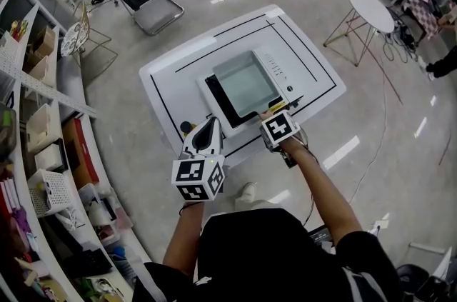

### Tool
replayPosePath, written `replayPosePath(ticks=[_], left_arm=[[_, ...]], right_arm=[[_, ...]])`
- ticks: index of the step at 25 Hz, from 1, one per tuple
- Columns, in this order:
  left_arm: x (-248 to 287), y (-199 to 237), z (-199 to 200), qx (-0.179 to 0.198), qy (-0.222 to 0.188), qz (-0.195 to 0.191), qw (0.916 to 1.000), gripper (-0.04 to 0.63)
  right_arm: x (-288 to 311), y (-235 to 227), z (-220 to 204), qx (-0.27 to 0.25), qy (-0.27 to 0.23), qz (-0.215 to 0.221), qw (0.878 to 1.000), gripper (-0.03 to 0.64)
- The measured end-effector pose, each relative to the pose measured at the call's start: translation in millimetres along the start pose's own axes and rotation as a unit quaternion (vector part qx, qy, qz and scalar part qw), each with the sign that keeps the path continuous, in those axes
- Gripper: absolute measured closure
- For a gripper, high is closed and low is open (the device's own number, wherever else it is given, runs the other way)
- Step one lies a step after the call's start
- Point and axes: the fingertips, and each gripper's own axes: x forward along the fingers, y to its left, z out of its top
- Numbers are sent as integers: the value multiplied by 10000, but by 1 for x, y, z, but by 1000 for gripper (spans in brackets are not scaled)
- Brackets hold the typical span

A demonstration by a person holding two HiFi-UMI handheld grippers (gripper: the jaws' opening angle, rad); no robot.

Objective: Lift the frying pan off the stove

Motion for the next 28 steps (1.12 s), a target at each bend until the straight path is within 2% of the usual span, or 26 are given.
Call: replayPosePath(ticks=[4,8,12,19,23,26,28], left_arm=[[-3,2,-2,1,16,38,10000,586],[-6,2,-3,-7,22,54,10000,586],[-10,3,-2,-1,15,55,10000,586],[-16,9,0,-9,-19,92,10000,586],[-20,9,0,5,-21,65,10000,586],[-25,7,1,39,-56,18,10000,586],[-28,6,3,57,-87,-11,9999,586]], right_arm=[[0,0,-1,-8,47,-69,10000,514],[-3,10,3,193,-121,189,9996,519],[-10,13,6,272,-222,93,9993,522],[-4,1,-6,270,-99,-197,9994,525],[-13,21,6,586,-510,246,9967,526],[-20,25,12,672,-751,298,9945,528],[-29,22,12,561,-801,126,9951,528]])
